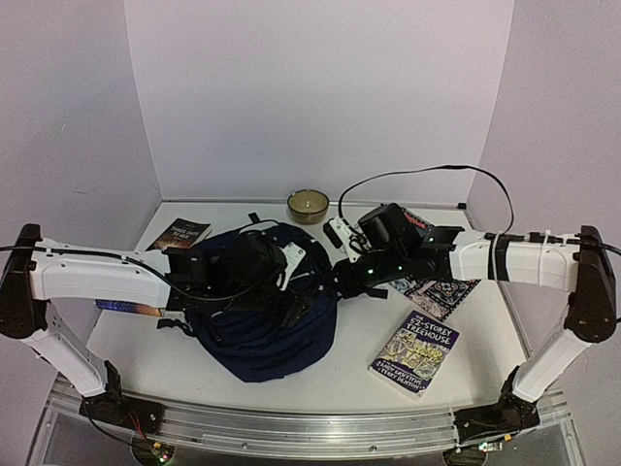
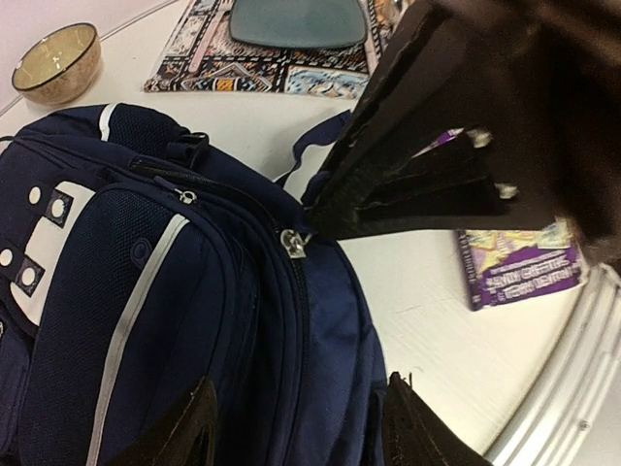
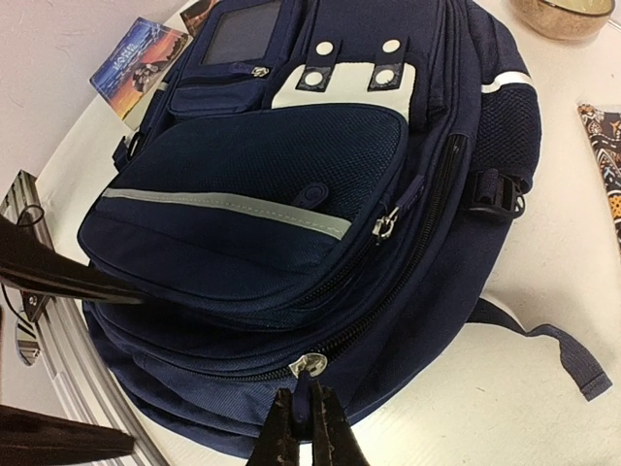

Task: Pack the student bag
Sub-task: Hold the student bag at the center of the board, then zip the student bag into the second largest pocket of the bag, then zip the student bag at the center of the board.

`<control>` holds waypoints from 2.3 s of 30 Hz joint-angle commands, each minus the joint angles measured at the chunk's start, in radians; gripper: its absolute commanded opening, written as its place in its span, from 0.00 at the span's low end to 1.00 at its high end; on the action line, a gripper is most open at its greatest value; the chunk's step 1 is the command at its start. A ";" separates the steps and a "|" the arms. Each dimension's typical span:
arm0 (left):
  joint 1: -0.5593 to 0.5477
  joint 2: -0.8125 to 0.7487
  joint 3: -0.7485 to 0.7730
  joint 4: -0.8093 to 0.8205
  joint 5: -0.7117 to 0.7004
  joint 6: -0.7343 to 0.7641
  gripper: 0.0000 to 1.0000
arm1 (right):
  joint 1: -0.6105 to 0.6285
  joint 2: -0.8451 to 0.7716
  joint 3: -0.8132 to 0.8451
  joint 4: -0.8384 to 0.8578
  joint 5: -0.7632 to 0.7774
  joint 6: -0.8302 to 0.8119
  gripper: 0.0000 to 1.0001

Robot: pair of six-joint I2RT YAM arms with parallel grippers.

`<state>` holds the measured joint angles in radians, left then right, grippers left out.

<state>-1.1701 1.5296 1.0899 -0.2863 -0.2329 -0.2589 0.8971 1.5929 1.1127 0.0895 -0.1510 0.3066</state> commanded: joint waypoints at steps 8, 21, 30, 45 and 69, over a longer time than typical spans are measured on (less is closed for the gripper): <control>-0.006 0.161 0.094 0.018 -0.163 0.090 0.44 | 0.029 -0.031 0.056 0.065 -0.041 0.019 0.00; -0.006 0.054 -0.018 0.019 -0.153 0.083 0.00 | -0.054 -0.067 0.012 0.056 0.049 -0.002 0.00; -0.006 -0.104 -0.130 0.008 -0.128 0.046 0.00 | -0.236 0.026 0.020 0.054 -0.018 -0.045 0.00; -0.008 -0.267 -0.143 0.046 0.136 0.075 0.00 | -0.318 0.385 0.249 0.071 -0.072 -0.066 0.00; 0.004 0.071 0.060 0.190 -0.152 -0.082 0.00 | -0.319 0.142 0.127 0.152 -0.107 -0.114 0.64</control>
<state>-1.1793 1.5333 1.0219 -0.2113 -0.2720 -0.2744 0.5647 1.9352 1.3156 0.2305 -0.3813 0.2050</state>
